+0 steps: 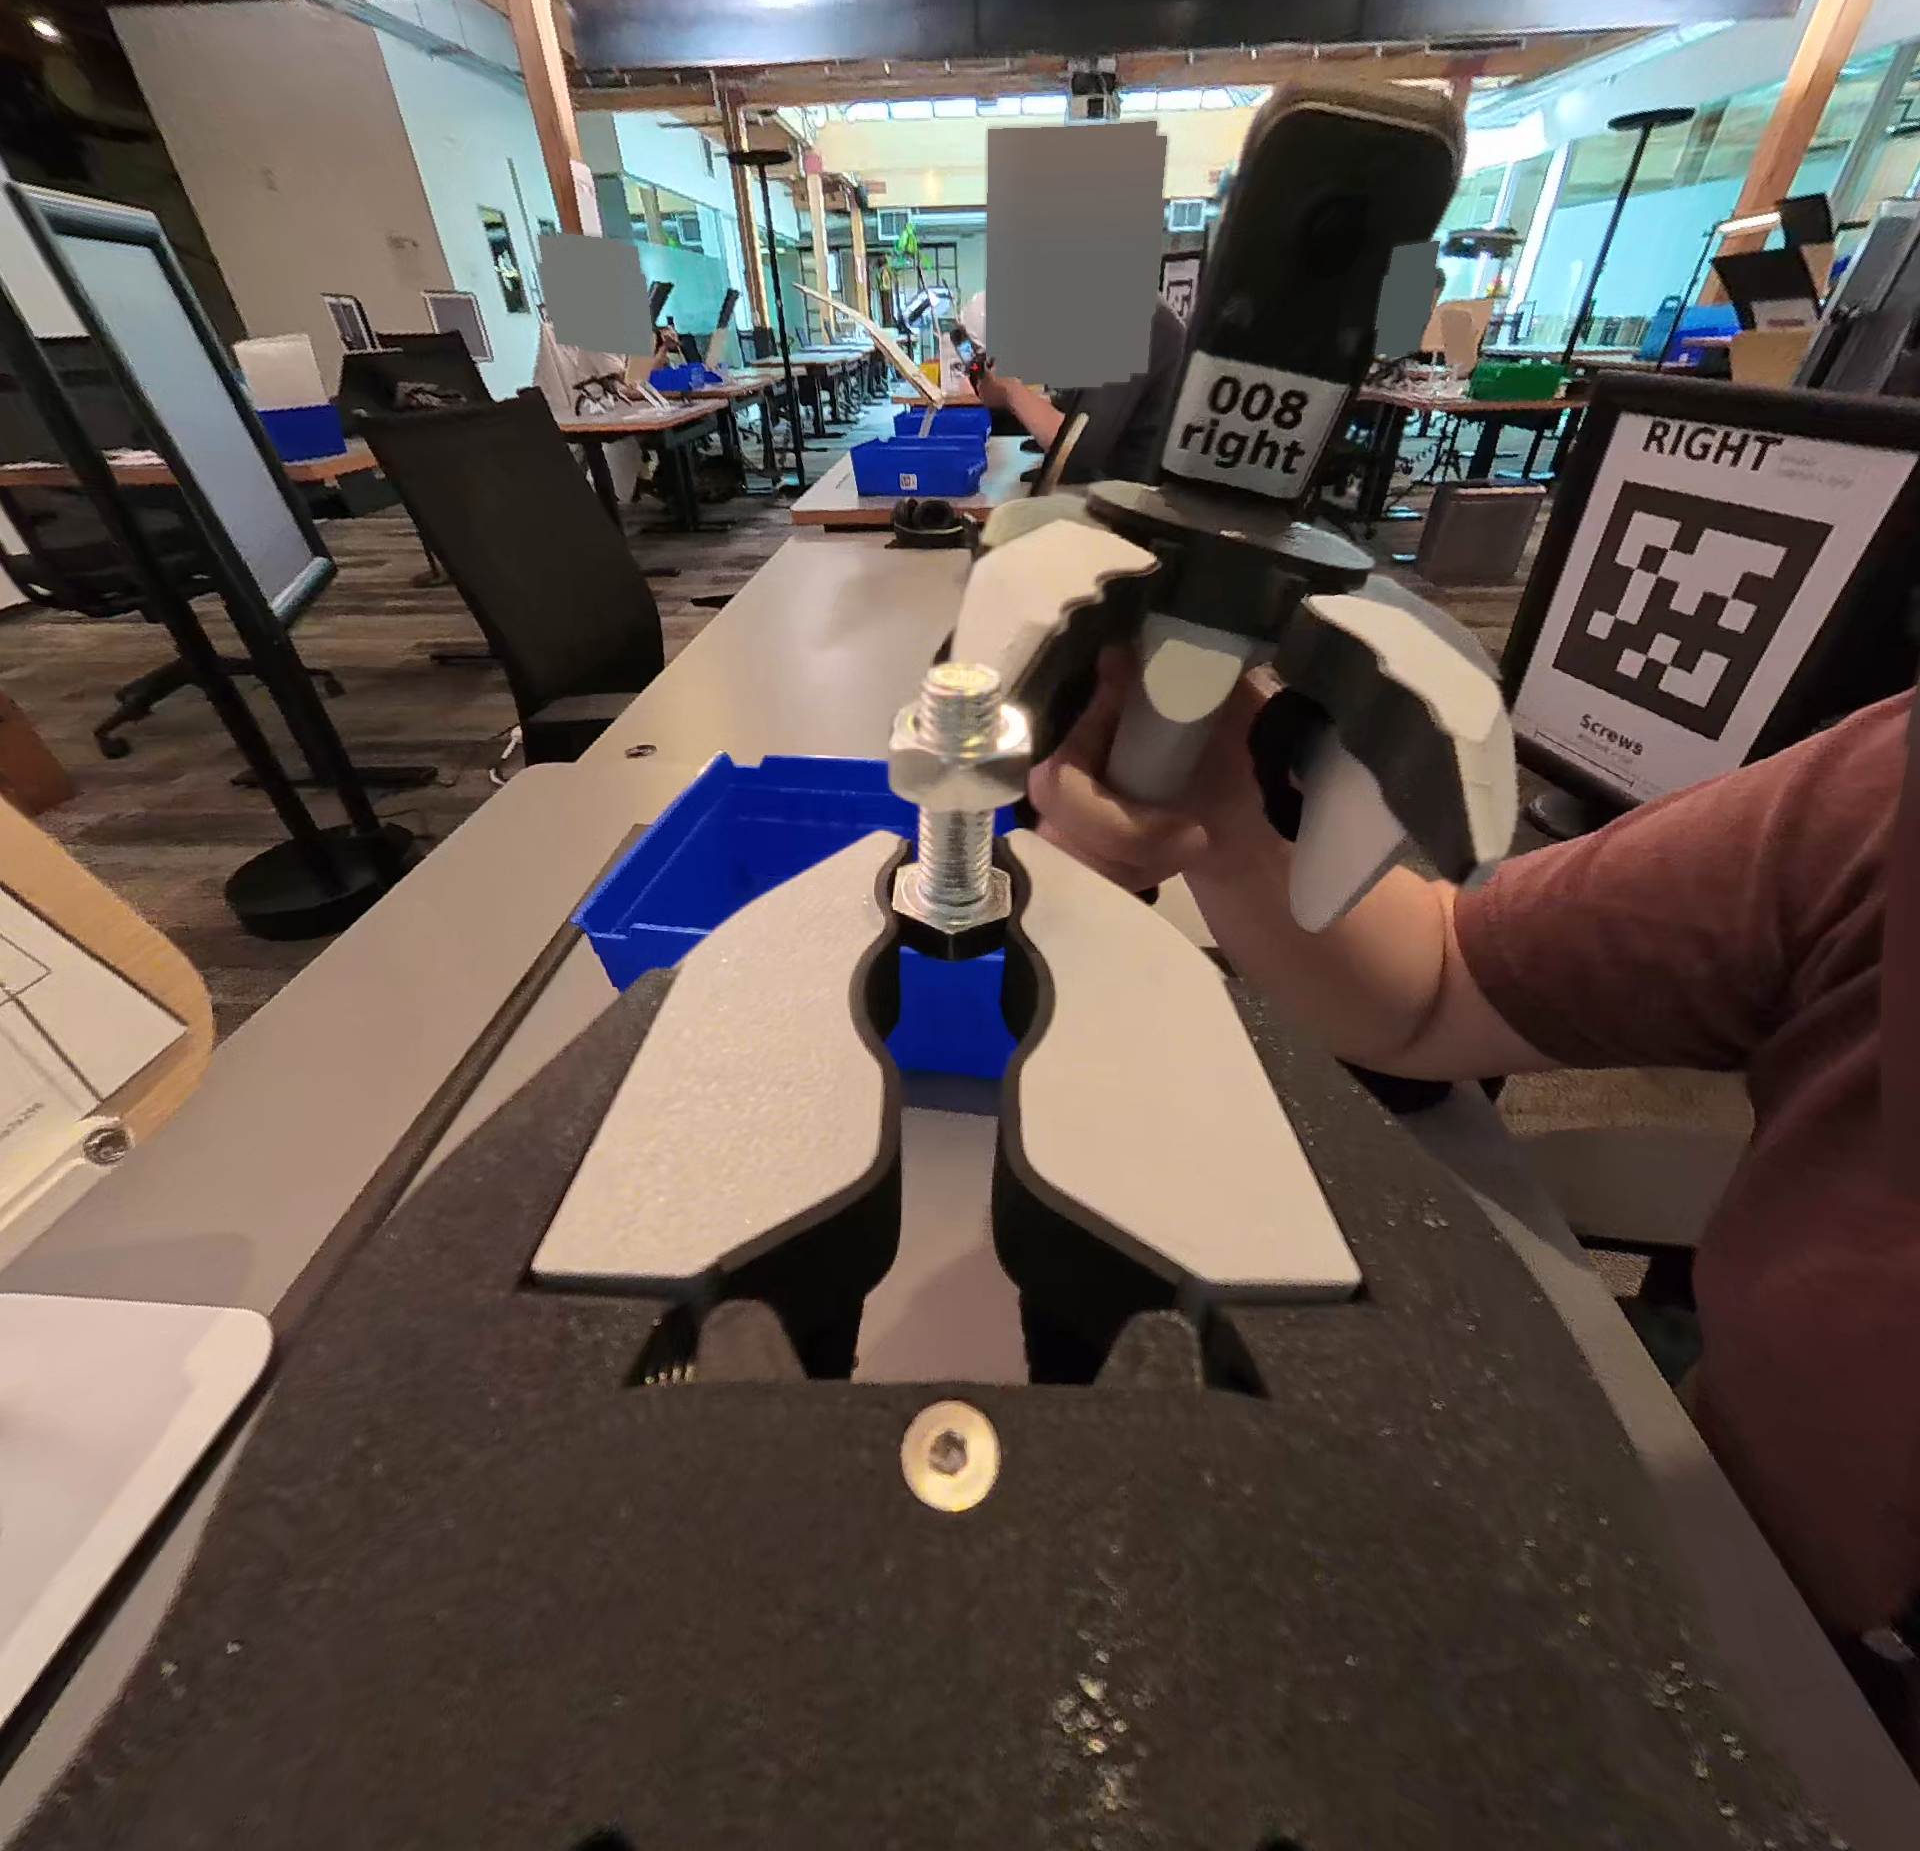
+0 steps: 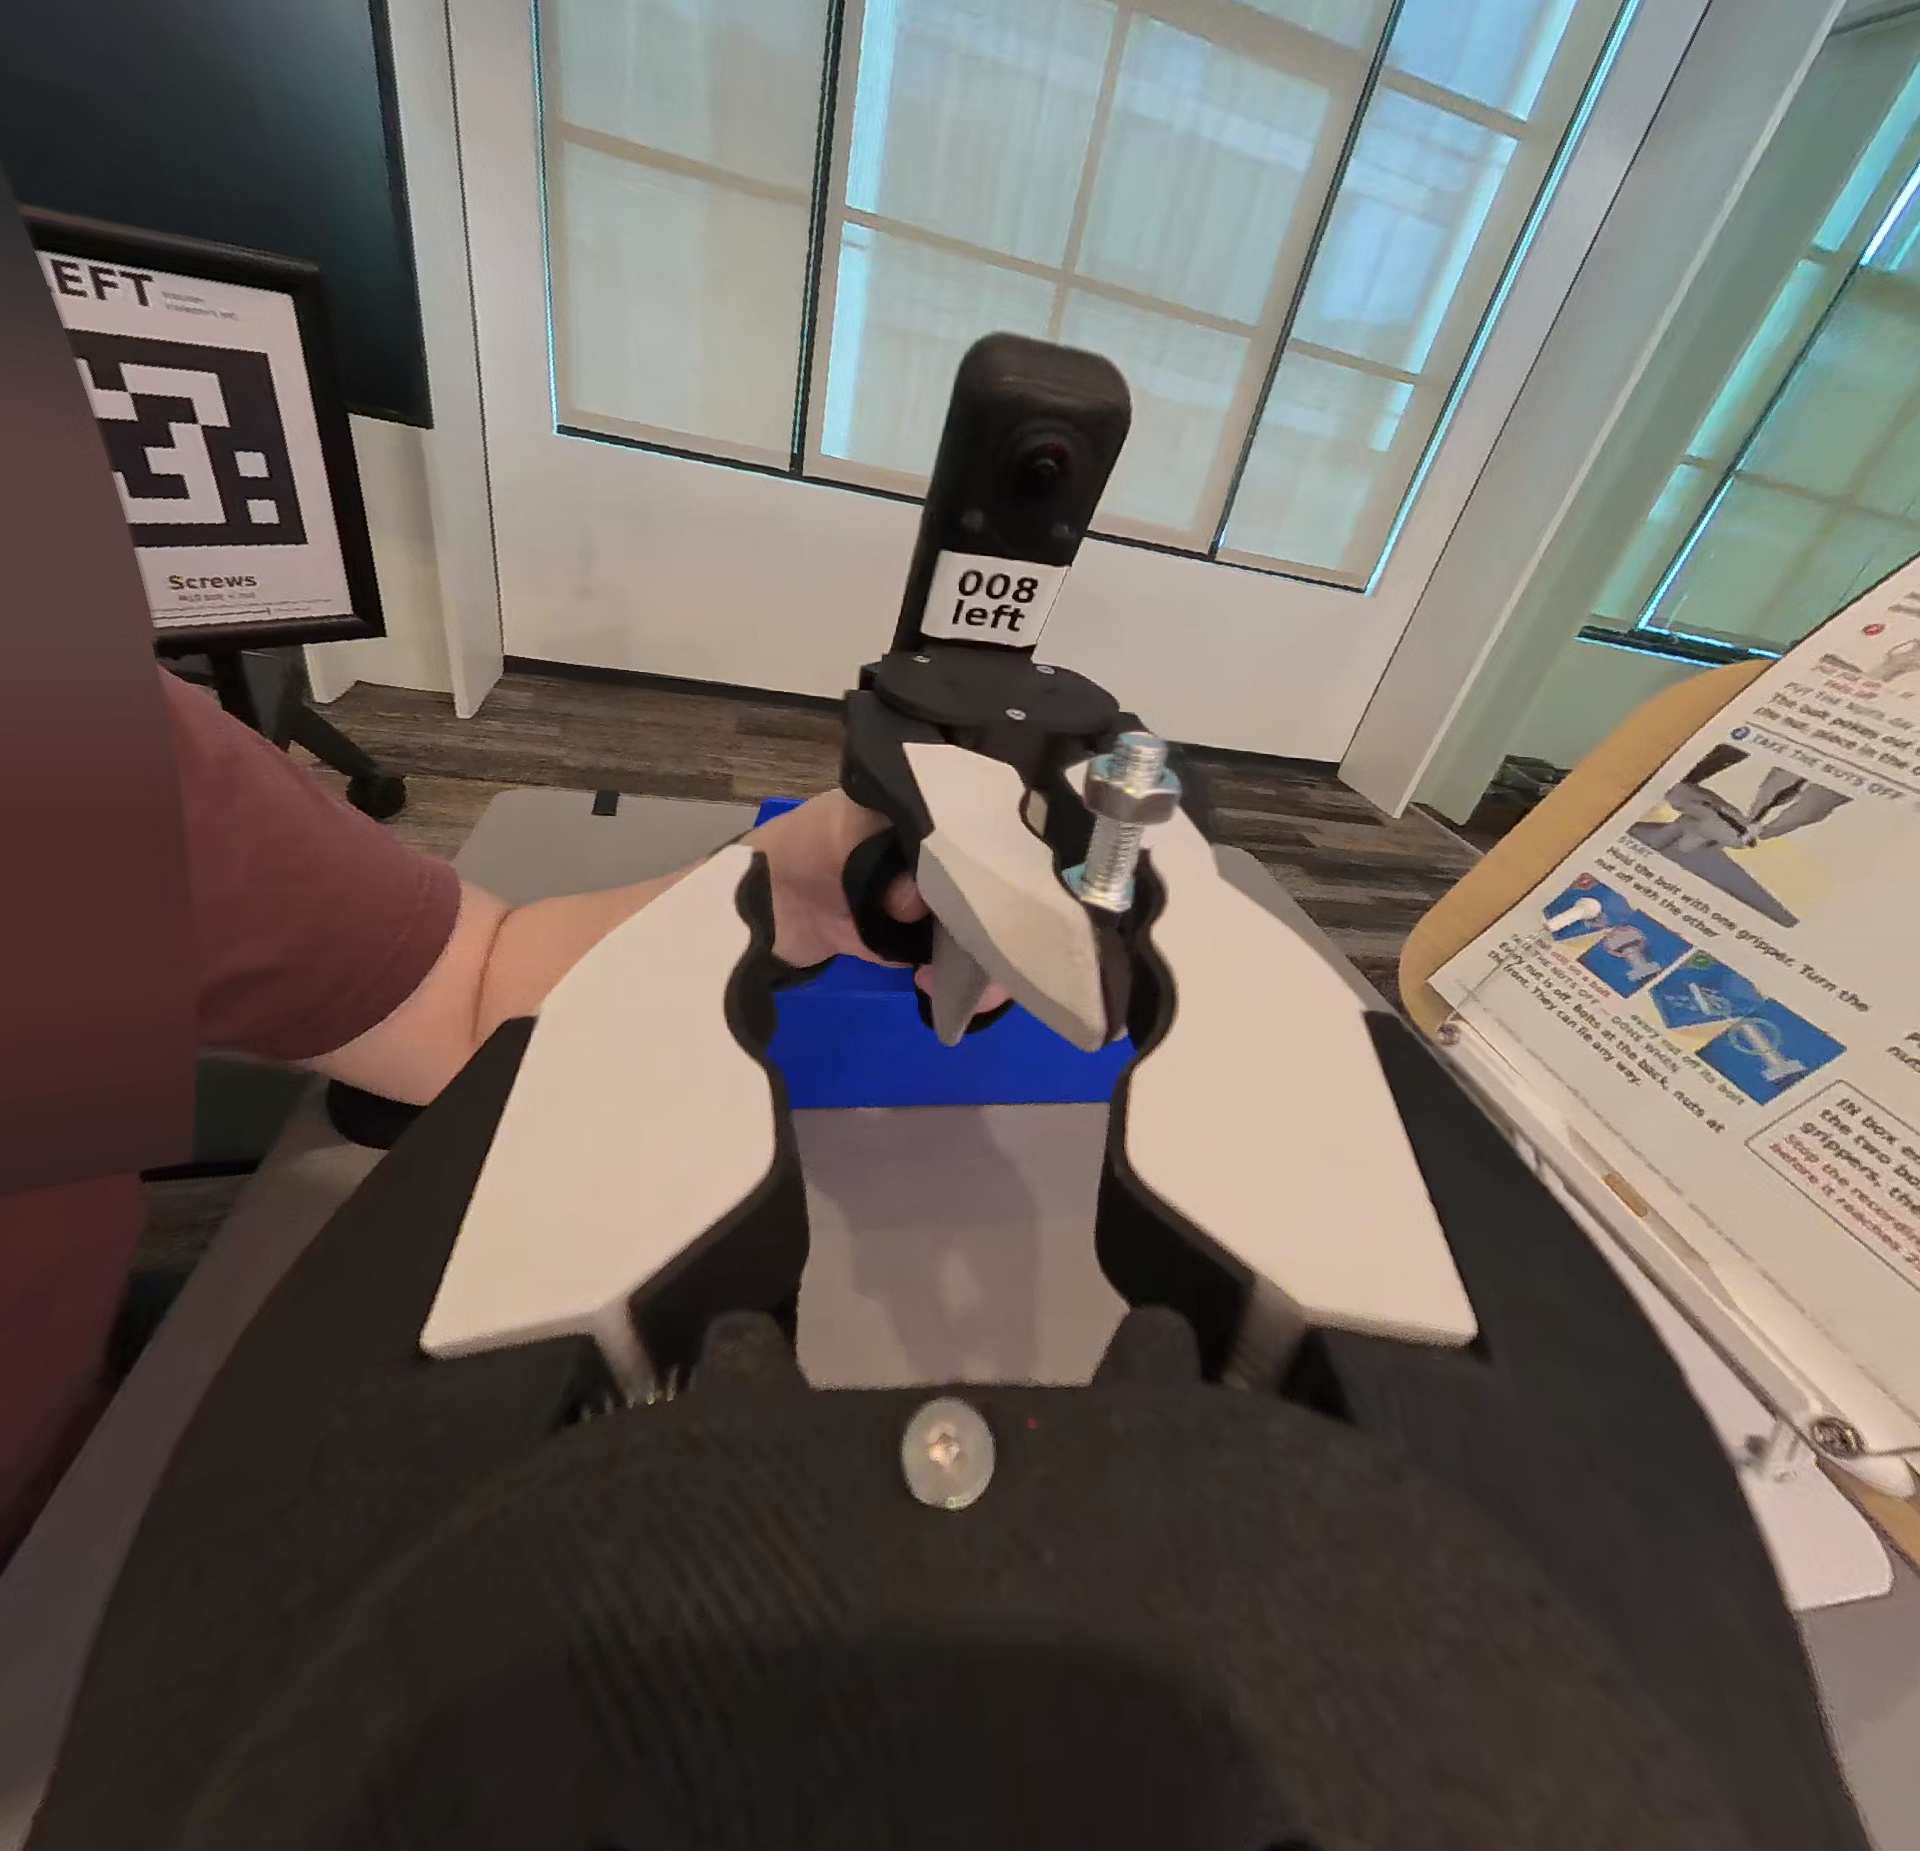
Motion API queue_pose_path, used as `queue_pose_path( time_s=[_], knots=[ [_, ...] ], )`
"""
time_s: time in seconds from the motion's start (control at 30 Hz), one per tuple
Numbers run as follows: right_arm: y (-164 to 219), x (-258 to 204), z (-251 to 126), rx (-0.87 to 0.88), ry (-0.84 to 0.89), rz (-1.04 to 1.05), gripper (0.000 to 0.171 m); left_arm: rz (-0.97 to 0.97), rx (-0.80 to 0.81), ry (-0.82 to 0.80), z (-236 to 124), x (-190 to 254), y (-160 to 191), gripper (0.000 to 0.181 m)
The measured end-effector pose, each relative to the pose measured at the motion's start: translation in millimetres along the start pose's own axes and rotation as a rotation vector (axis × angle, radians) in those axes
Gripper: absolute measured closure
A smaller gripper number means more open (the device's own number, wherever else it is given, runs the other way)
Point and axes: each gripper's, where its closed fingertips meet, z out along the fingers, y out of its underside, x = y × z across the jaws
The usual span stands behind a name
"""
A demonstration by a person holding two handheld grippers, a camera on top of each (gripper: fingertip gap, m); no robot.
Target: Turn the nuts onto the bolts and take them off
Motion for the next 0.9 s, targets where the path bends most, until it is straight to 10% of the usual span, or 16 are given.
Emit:
queue_pose_path(
  time_s=[0.43,0.9],
  knots=[
    [10.6,25.5,-1.7,0.061,0.019,0.159,0.153,0.013,-0.061,0.051,11.5,14.5,9.6,0.168],
    [1.1,42.8,-32.6,-0.008,0.106,0.092,0.161,-0.009,-0.081,0.064,16.9,17.1,14.5,0.152]
  ],
)
